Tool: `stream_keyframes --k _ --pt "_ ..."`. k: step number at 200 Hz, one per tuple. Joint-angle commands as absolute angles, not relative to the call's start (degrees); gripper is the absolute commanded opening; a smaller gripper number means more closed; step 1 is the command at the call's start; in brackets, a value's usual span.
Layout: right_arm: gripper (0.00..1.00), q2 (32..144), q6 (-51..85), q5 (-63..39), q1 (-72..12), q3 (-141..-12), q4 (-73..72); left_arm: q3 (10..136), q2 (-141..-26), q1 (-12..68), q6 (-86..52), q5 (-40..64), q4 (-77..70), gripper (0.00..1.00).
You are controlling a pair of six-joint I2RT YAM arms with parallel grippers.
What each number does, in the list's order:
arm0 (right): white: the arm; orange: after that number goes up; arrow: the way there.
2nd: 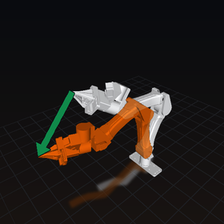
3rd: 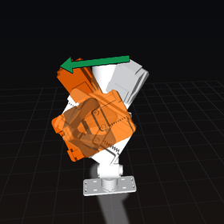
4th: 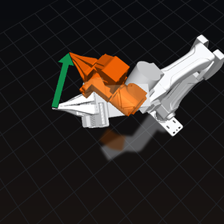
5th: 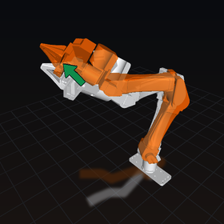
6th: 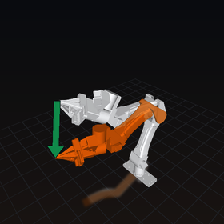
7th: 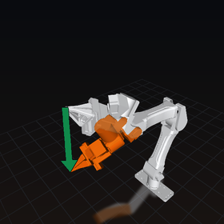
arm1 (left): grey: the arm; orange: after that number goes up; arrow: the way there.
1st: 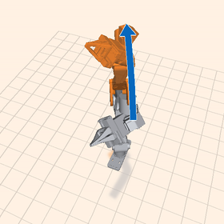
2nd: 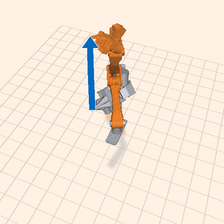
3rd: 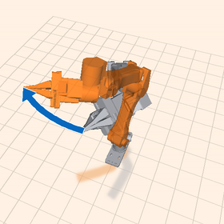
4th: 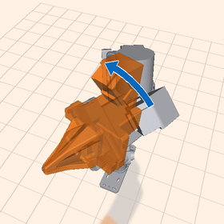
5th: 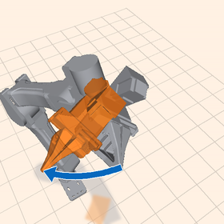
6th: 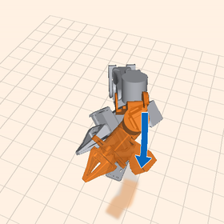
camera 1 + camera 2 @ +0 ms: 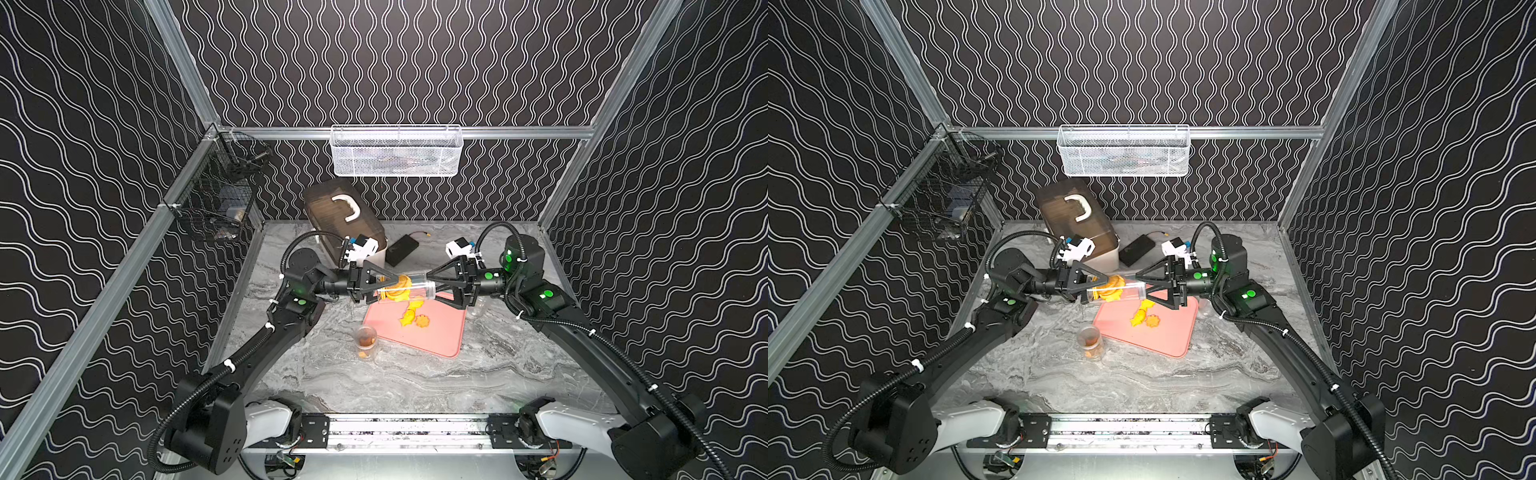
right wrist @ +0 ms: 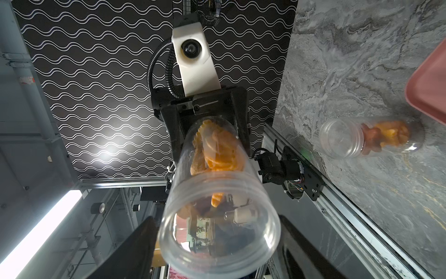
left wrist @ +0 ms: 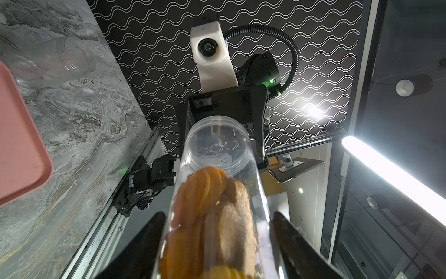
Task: Pour the cookies out of the jar
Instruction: Unscrew the lid from the jar.
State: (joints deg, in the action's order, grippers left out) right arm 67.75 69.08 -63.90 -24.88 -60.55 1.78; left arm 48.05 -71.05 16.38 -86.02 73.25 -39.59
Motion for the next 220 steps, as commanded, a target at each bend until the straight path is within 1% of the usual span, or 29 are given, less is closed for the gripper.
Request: stream_keyframes --k 1,118,140,164,193,220 --pt "0.77 67.98 71.26 -64.86 -24.78 -60.49 -2.43 48.46 -70.62 16.61 -86.83 74.04 -41.46 0.69" --pt "0.69 68.39 72.36 -65.47 -24.79 -59.77 -4.47 48.78 -70.31 16.94 -85.68 74.27 -39.73 0.68" --pt "0.67 68.47 70.90 -65.72 -24.54 -59.81 -3.56 48.78 -70.53 16.95 -85.69 74.11 -39.81 0.69" --pt "0.63 68.90 70.00 -66.31 -24.18 -59.68 -3.56 48.78 -70.75 16.93 -85.61 74.25 -39.44 0.69" --pt "0.63 69.19 67.24 -66.71 -23.64 -60.31 -1.46 48.87 -70.57 16.96 -84.52 74.27 -37.74 0.69" --pt "0.63 69.23 60.74 -66.51 -23.31 -62.33 4.55 48.92 -70.40 16.96 -83.45 74.36 -36.07 0.69"
